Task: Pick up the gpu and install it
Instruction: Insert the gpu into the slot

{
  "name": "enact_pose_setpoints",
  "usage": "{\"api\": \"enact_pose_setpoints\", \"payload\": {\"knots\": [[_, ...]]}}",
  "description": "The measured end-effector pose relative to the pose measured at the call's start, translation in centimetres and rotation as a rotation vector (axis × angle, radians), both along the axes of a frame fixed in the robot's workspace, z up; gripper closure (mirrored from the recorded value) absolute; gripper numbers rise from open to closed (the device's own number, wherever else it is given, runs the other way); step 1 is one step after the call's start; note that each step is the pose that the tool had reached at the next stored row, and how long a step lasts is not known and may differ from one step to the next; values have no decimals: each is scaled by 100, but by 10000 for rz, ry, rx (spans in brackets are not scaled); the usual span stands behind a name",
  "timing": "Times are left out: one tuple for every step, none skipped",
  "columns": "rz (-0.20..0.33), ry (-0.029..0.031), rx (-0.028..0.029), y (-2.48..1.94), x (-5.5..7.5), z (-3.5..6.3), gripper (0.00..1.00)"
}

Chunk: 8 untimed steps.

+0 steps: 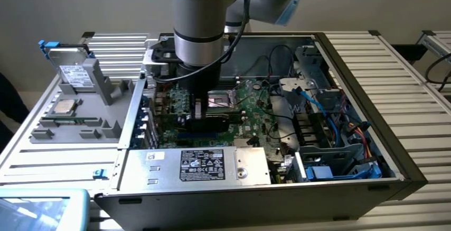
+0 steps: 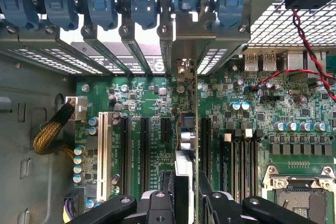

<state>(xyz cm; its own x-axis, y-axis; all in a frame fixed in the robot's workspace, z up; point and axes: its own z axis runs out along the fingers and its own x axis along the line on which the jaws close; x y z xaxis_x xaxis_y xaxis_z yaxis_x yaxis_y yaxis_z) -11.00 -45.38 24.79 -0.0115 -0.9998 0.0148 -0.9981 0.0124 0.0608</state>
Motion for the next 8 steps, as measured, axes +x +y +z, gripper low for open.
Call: {"api": "enact_pose_setpoints", "payload": {"knots": [[-1, 1, -3, 0, 0, 0, 72], [-1, -1, -27, 3, 0, -1, 72], [-2, 0, -67, 6, -1, -2, 72], [-1, 0, -92, 7, 0, -5, 72], [0, -1, -105, 9, 0, -7, 72], [-1, 0, -114, 12, -1, -8, 72], [1, 1, -116, 13, -1, -8, 72], [0, 0, -117, 16, -3, -8, 72]]}}
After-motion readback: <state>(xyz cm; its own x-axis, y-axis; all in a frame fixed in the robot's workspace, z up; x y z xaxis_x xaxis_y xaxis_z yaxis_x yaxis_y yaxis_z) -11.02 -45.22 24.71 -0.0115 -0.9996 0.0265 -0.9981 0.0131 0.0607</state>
